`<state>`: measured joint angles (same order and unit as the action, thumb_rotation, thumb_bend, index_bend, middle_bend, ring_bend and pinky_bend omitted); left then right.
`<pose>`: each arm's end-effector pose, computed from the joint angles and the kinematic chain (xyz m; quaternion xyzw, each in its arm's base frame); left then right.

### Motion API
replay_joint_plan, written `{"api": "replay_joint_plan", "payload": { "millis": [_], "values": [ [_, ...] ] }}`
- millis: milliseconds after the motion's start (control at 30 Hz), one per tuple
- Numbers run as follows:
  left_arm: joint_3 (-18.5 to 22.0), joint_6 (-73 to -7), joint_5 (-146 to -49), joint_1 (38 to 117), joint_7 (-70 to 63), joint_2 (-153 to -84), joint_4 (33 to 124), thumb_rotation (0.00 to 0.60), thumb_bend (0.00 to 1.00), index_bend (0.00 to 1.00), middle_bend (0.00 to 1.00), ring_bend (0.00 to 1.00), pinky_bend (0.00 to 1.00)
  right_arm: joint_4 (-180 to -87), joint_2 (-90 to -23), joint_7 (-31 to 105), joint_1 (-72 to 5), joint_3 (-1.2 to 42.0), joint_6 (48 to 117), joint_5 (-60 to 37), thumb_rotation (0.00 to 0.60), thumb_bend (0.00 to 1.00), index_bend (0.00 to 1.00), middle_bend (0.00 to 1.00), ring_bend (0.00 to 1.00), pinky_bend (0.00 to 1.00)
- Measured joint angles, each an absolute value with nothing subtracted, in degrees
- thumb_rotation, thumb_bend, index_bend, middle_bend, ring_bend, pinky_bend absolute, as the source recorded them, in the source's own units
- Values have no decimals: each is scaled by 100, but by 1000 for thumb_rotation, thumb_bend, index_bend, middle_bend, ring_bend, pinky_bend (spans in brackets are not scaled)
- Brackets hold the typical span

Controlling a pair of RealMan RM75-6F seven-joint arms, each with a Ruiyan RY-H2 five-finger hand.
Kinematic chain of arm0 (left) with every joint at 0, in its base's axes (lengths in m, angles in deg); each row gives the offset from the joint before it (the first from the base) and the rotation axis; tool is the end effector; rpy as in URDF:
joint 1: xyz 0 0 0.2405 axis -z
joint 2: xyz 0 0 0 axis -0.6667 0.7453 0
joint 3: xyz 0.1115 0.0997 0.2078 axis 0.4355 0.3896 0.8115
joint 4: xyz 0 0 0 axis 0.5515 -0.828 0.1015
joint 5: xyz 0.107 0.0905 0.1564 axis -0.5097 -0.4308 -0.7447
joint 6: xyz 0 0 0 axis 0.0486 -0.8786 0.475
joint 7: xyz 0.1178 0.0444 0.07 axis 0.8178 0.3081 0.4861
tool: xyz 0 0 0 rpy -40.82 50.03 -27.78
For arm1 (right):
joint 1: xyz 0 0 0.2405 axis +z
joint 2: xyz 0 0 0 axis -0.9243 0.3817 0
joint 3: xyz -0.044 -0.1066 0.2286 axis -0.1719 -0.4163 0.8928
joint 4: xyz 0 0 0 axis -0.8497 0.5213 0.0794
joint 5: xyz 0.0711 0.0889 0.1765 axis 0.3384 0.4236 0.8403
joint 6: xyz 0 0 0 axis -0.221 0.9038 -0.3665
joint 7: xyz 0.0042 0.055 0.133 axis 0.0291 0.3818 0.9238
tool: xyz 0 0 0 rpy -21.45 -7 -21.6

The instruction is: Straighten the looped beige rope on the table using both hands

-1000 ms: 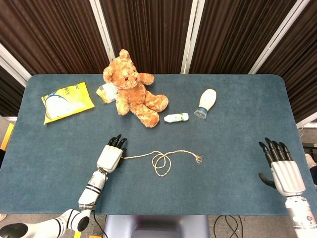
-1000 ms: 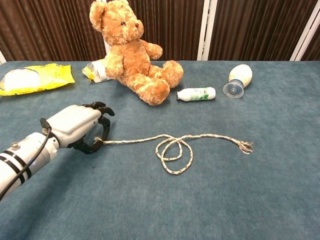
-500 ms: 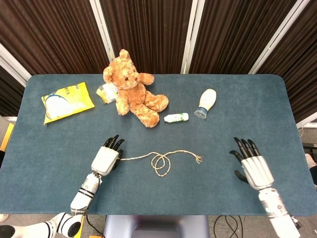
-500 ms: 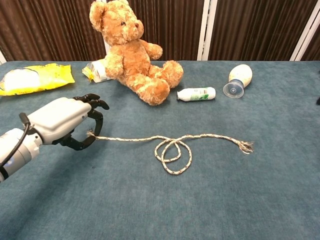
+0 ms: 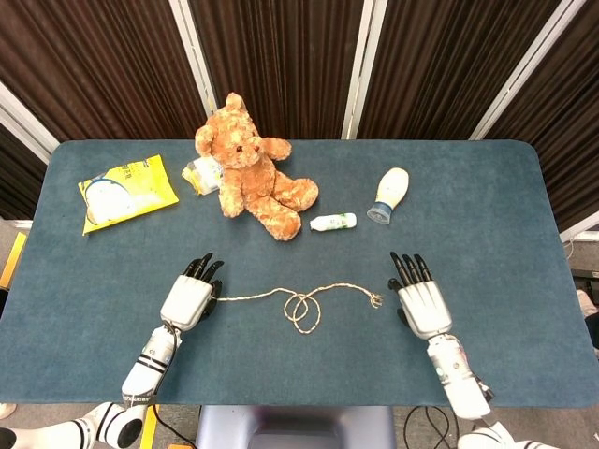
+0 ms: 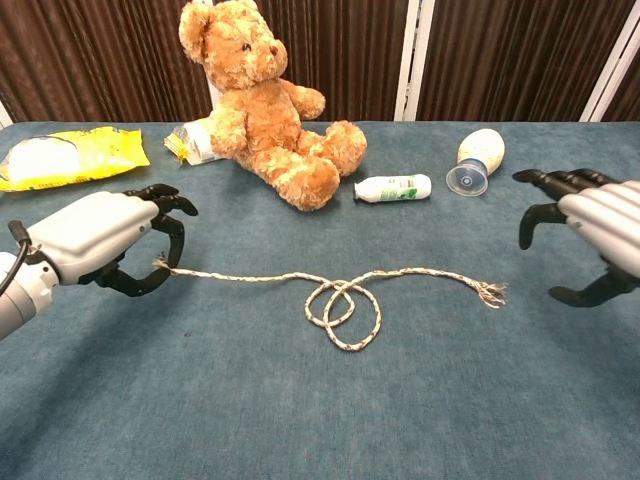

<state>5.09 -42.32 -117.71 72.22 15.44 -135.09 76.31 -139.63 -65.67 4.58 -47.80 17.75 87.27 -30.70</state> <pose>-0.2026 0.2941 -0.0481 -0.7448 -0.2975 -0.3724 0.4670 -0.2334 -0.2596 -0.0088 0.7229 -0.2957 0.3234 0.5341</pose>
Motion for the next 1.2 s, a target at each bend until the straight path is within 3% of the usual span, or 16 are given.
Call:
{"api": "replay_joint_plan", "payload": {
  "millis": [900, 1200],
  "values": [
    [497, -4247, -11737, 7208, 1430, -13424, 7549, 600, 441, 668, 153, 36, 178, -13338, -7454, -381, -4024, 2109, 7993, -1669, 600, 317, 589, 0, 0, 0],
    [484, -4222, -11714, 7222, 1437, -13391, 7576, 600, 441, 668, 153, 35, 178, -13497, -7389, -544, -3884, 2075, 7872, -1362, 600, 402, 639, 4, 0, 0]
  ]
}}
